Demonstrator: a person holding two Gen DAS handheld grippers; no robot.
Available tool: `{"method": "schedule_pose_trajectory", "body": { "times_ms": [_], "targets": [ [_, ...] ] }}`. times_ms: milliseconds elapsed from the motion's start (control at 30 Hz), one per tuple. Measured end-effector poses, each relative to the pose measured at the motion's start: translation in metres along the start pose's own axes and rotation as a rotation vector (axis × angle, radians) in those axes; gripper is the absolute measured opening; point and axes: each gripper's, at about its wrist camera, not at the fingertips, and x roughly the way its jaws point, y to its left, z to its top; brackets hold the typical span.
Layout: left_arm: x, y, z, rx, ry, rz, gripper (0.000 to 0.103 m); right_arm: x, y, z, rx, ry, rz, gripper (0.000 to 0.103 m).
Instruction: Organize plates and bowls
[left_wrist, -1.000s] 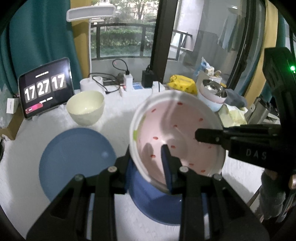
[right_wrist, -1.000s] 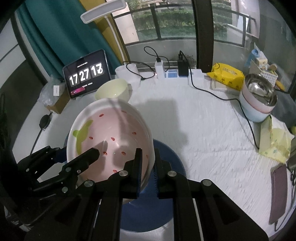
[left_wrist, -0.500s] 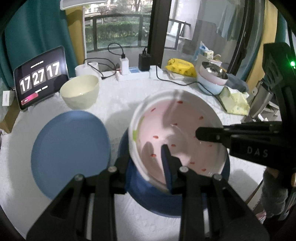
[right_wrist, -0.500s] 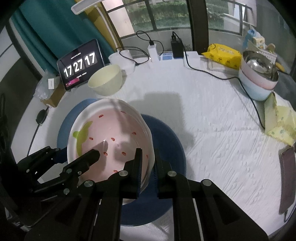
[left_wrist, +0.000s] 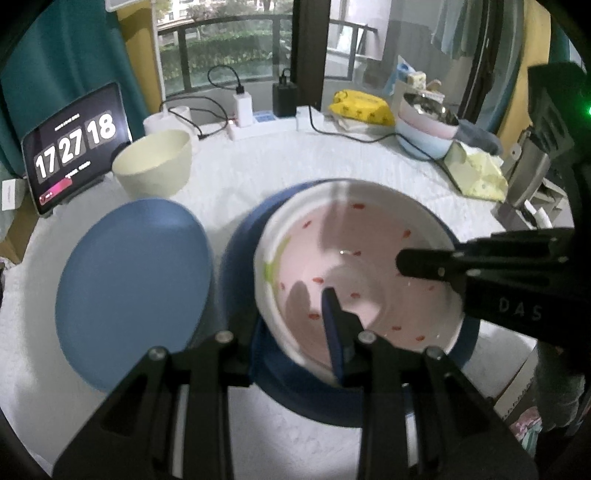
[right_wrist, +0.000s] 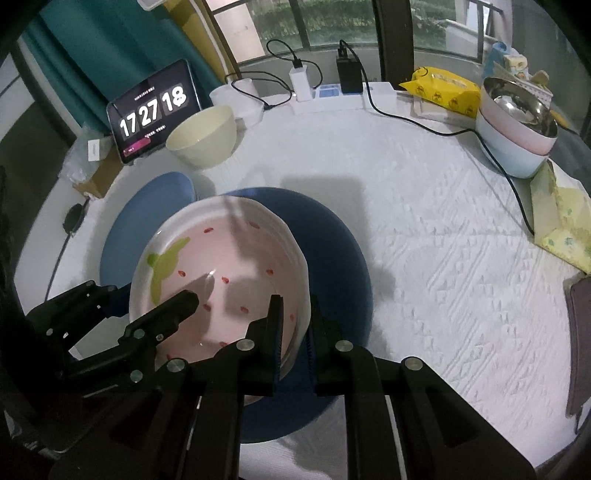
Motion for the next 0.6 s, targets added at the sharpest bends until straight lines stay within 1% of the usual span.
{"method": "schedule_pose_trajectory", "body": {
  "times_ms": [233,300,367,433,500,533,600],
  "targets": [
    [0.0,0.0,0.002,0.001,0.001,0.005,0.031,0.001,0.002,-0.001,-0.041,-0.005,-0.076,0.013],
    [-0.002,-0.001,0.002,0.004,-0.007,0.013,0.031,0.001,0.004,-0.002,-0.049,-0.01,-0.083,0.013],
    [-0.004,0.0,0.003,0.001,-0.011,-0.003,0.031,0.002,0.005,-0.002,-0.059,-0.008,-0.101,0.013],
    [-0.006,0.0,0.003,0.006,-0.023,0.007,0.031,0.003,0.006,-0.002,-0.069,-0.014,-0.098,0.019],
    [-0.008,0.002,0.003,0.002,-0.026,0.008,0.031,0.004,0.009,-0.002,-0.081,-0.014,-0.107,0.022],
    [-0.008,0.003,0.003,0.001,-0.028,0.008,0.031,0.004,0.01,-0.002,-0.085,-0.013,-0.109,0.026],
    [-0.011,0.006,0.003,-0.005,-0.034,0.01,0.031,0.002,0.014,-0.002,-0.092,-0.015,-0.103,0.03]
  ]
}}
